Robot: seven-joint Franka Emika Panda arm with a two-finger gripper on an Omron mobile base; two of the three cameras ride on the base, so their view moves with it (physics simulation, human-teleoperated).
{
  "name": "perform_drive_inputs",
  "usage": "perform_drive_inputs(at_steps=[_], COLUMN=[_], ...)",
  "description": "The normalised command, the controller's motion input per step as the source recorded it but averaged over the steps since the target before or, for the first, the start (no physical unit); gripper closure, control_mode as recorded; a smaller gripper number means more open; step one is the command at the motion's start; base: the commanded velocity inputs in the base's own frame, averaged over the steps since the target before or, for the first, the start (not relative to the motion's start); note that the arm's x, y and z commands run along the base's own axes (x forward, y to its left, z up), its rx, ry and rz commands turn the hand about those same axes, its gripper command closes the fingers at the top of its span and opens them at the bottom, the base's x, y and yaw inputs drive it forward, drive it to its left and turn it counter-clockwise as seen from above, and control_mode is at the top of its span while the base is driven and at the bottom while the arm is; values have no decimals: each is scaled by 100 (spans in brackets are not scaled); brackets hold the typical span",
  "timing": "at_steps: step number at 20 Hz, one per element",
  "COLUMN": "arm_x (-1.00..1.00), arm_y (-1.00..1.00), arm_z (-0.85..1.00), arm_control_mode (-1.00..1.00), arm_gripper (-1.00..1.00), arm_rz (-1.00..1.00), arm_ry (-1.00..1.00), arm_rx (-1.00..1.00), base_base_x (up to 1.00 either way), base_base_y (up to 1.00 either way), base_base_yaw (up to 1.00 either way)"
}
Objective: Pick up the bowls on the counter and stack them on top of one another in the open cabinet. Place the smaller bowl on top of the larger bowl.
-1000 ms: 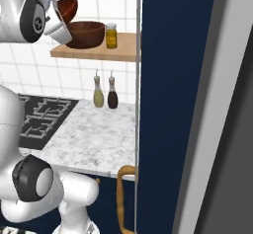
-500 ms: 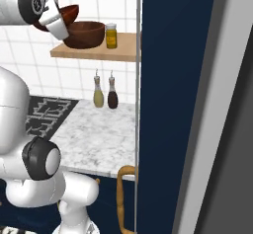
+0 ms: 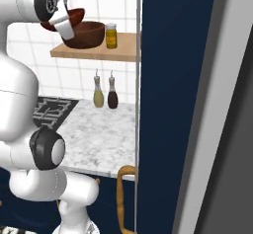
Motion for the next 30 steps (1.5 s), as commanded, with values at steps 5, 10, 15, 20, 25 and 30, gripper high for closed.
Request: perform_drive_inputs(at_steps=[5, 10, 15, 20, 25, 30], arm_x=[42, 39, 21, 23, 22, 6], arm_y=[-2, -1, 0, 0, 1, 2], arm_z=[0, 0, -27, -29, 1, 24], arm_control_mode=[-100, -100, -100, -100, -100, -100], arm_gripper=[100, 100, 100, 100, 100, 100], arm_rz=[-3, -5, -1, 0, 0, 0], arm_ry=[-2, 3, 7, 0, 0, 0], arm_rx=[16, 5, 0, 0, 0, 0], base_base_x=[0, 0, 0, 0, 0, 0], base_base_y=[0, 0, 0, 0, 0, 0], base_base_yaw=[0, 0, 0, 0, 0, 0])
